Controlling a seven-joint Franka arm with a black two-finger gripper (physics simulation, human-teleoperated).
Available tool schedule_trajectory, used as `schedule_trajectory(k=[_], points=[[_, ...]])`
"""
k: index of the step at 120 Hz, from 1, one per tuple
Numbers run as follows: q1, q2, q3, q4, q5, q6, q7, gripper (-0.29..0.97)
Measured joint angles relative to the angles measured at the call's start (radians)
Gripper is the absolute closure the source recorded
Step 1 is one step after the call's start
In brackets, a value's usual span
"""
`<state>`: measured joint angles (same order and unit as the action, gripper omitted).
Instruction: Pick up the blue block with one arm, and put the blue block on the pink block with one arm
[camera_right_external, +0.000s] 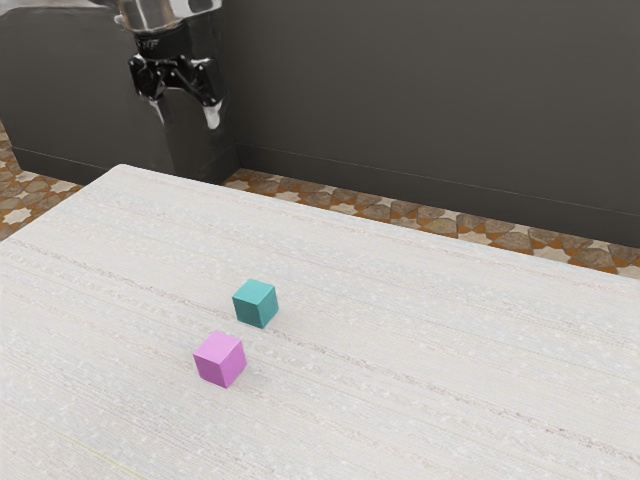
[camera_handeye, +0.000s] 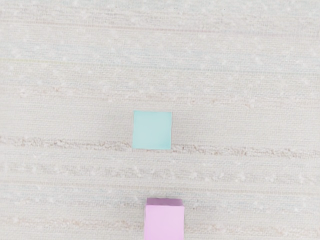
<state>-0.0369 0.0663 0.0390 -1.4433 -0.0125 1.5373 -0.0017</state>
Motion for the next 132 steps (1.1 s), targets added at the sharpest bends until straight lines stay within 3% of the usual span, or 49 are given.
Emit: schedule_trajectory(k=[7, 18, 32, 42, 50, 58, 64, 76, 96, 105, 116, 132], points=[[-0.008, 0.121, 0.07, 0.234, -0.033, -0.071, -0.006, 0.0], [0.037, 0.171, 0.1, 0.332, -0.062, -0.149, -0.011, 0.0], [0.038, 0.183, 0.106, 0.355, -0.078, -0.209, -0.014, 0.0], [0.037, 0.069, 0.067, 0.435, -0.075, -0.241, -0.003, 0.0], [0.037, 0.019, -0.038, 0.453, -0.02, -0.261, 0.006, 0.0], [-0.046, 0.06, -0.119, 0.452, 0.154, -0.284, 0.013, 0.0], [-0.085, 0.107, -0.138, 0.444, 0.209, -0.303, 0.022, 0.0], [0.028, 0.15, -0.149, 0.286, 0.234, -0.257, 0.045, 0.0], [0.107, 0.084, -0.152, -0.166, 0.169, -0.001, 0.072, 0.0], [0.138, 0.074, -0.152, -0.302, 0.143, 0.119, 0.081, 0.0], [0.147, 0.104, -0.15, -0.362, 0.124, 0.243, 0.09, 0.0], [0.145, 0.233, -0.142, -0.318, 0.114, 0.365, 0.102, 0.0]])
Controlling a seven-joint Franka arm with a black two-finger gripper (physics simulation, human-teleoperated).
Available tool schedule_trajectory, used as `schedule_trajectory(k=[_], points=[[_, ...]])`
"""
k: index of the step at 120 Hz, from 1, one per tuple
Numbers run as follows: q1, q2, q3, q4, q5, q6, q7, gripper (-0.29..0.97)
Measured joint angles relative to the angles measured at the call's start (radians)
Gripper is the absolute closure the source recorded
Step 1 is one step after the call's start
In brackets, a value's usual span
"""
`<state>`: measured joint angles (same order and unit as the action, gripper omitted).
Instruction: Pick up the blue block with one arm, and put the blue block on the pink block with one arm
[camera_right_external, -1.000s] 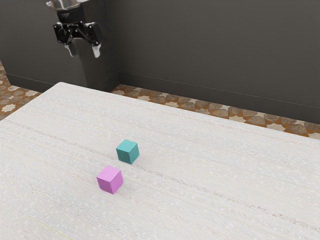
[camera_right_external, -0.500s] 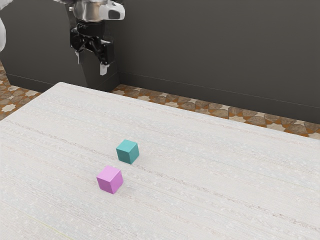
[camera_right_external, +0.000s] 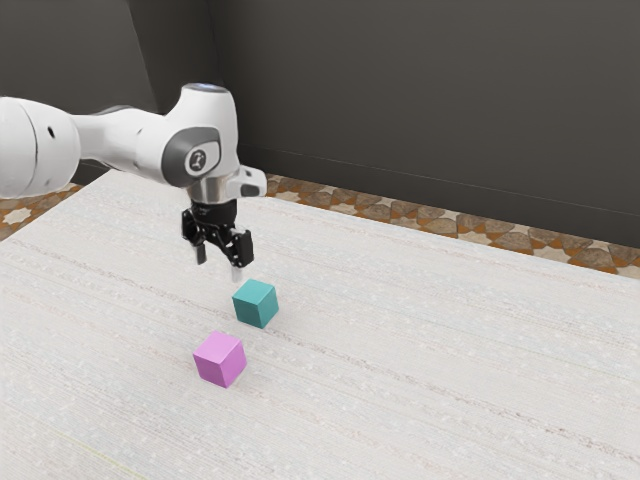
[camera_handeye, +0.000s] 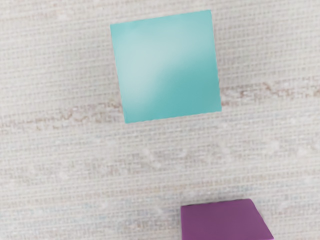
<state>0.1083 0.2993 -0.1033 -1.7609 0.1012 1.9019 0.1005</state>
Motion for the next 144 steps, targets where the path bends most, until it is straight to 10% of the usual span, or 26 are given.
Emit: schedule_trajectory(k=[48, 144], points=[[-0.007, 0.243, 0.039, 0.161, -0.024, 0.139, 0.03, 0.0], [-0.027, 0.34, 0.038, 0.171, -0.076, 0.21, 0.06, 0.0]])
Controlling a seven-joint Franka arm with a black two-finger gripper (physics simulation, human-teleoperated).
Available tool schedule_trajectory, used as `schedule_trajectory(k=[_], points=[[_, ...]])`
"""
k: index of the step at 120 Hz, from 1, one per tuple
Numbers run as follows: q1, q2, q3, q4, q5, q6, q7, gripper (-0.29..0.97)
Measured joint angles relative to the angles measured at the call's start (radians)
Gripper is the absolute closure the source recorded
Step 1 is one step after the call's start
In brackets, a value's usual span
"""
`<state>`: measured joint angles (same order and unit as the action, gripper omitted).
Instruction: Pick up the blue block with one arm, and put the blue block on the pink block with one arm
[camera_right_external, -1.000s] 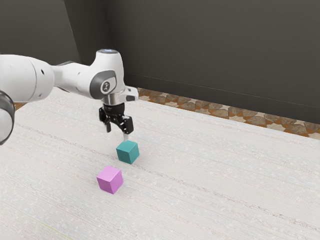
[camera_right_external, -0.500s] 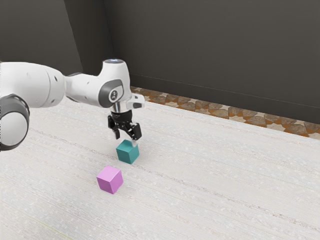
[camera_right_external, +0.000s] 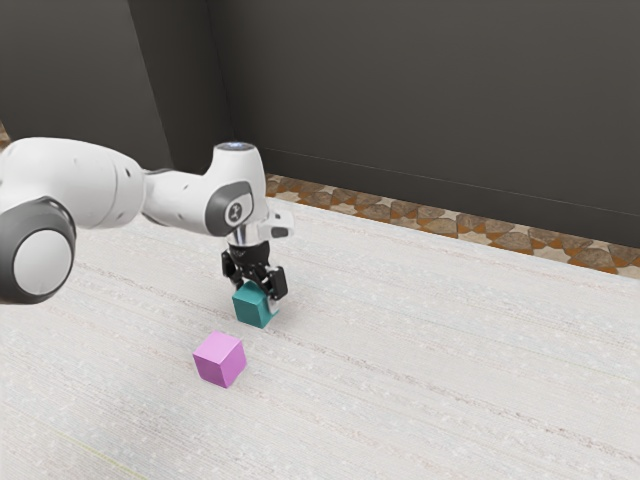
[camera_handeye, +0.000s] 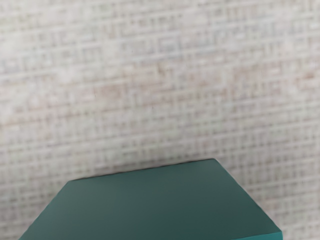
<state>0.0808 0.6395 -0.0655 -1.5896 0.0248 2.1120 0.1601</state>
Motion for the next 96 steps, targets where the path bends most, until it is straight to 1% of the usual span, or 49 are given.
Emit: schedule_trajectory(k=[9, 28, 37, 59, 62, 70, 84, 96], points=[[0.0, 0.004, 0.0, 0.0, -0.001, 0.004, 0.001, 0.03], [0.001, 0.005, 0.001, -0.001, -0.006, 0.009, 0.003, 0.17], [0.001, 0.006, 0.001, -0.001, -0.006, 0.01, 0.004, 0.21], [0.0, 0.005, 0.001, -0.001, -0.005, 0.012, 0.005, 0.21], [0.0, 0.001, 0.001, -0.002, -0.006, 0.012, 0.005, 0.23], [-0.002, -0.016, 0.001, -0.005, -0.006, 0.012, 0.005, 0.28], [-0.01, -0.051, 0.001, -0.014, -0.007, 0.013, 0.003, 0.3], [-0.037, -0.145, 0.009, -0.092, -0.014, 0.013, -0.001, 0.3]])
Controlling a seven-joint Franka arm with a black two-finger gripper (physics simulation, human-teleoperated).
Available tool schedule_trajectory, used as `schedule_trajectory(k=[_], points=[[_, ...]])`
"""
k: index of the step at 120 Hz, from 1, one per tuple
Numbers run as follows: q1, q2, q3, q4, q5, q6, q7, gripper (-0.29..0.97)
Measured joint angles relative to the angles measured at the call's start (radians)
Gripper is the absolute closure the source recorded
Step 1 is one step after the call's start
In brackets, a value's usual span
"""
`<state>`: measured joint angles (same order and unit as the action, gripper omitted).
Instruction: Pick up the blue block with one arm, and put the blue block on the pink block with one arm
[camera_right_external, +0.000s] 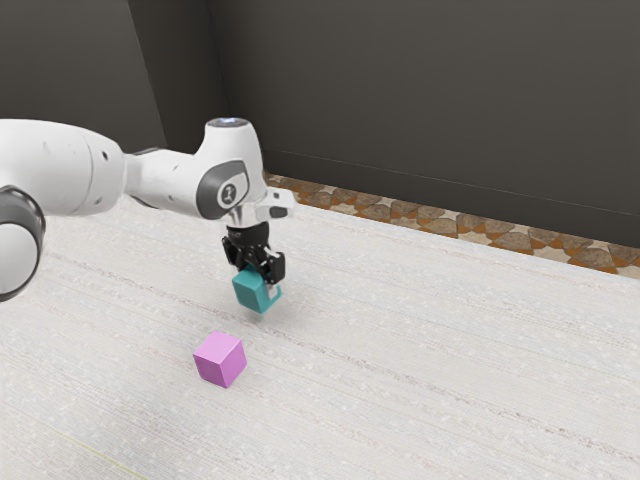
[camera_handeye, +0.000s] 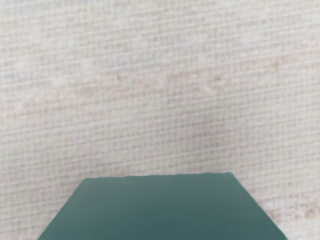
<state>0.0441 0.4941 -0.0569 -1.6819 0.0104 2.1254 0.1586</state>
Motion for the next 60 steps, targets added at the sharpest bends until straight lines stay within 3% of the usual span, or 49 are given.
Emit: schedule_trajectory(k=[29, 60], points=[[-0.003, -0.277, 0.014, -0.301, -0.01, 0.022, -0.03, 0.3], [0.0, -0.363, 0.015, -0.461, -0.023, 0.067, -0.062, 0.3]])
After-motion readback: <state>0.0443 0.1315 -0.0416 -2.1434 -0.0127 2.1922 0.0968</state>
